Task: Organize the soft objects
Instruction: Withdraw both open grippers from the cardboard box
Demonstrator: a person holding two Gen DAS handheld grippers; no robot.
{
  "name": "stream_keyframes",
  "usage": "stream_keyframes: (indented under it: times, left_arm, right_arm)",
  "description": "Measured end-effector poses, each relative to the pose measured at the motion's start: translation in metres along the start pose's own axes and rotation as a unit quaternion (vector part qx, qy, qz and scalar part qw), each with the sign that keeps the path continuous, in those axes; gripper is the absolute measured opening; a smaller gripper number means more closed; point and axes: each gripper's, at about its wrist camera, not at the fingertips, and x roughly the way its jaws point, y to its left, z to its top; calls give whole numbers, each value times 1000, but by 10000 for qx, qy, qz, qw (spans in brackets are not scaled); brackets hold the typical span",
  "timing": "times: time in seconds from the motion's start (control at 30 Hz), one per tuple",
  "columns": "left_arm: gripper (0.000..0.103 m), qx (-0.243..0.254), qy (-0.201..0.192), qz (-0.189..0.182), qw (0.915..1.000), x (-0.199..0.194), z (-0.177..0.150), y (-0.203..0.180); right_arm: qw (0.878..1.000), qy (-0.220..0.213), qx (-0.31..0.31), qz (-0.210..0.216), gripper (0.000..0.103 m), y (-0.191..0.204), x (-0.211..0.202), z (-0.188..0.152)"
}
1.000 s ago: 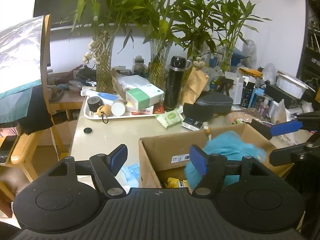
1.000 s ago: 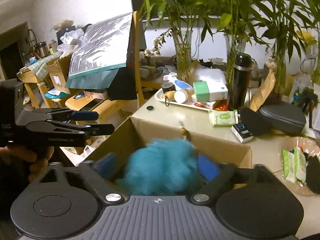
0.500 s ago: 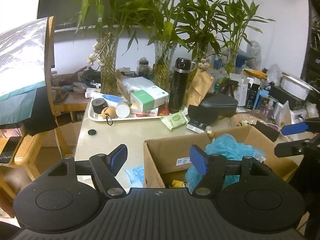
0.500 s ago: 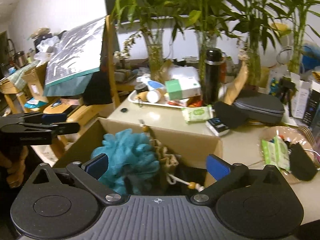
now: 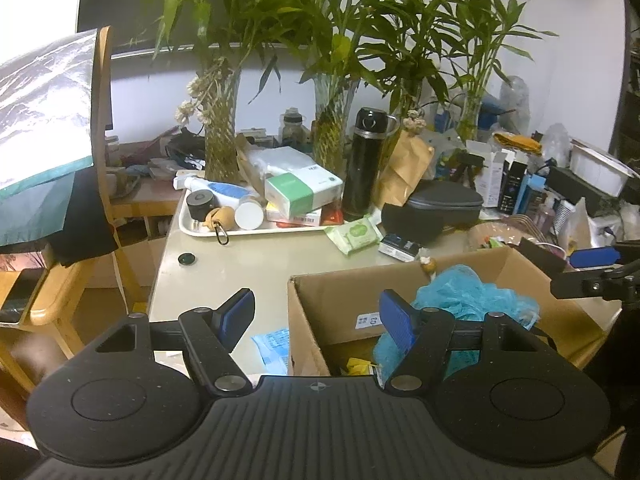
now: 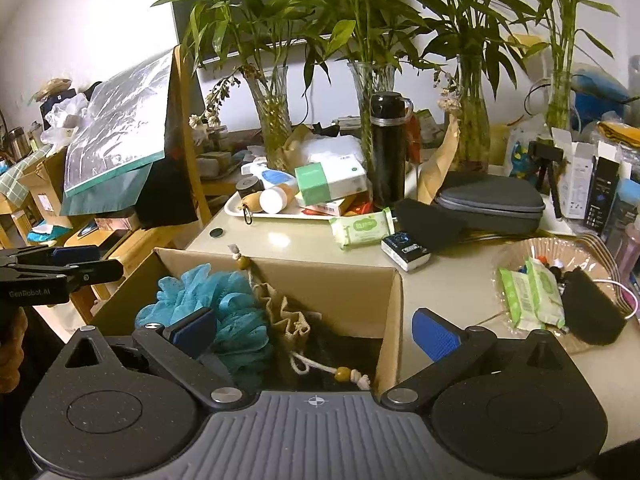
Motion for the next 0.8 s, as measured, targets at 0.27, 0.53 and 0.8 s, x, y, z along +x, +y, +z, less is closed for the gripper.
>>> stream_keyframes:
  times: [0.27,0.53,0.8]
  left_arm:
    - [68,-47,69,-36,10000,5,1,-3]
    - [68,69,99,-21,9999,9,1,-10]
    - [68,76,122,-22,9999,14,2,-11]
  right_arm:
    - [9999,-74,-135,-5,103,-8,8,6]
    - [9995,-10,-304,-82,103,-13,23,10]
    - [9990,-166,-419,-79,103,-16,29,19]
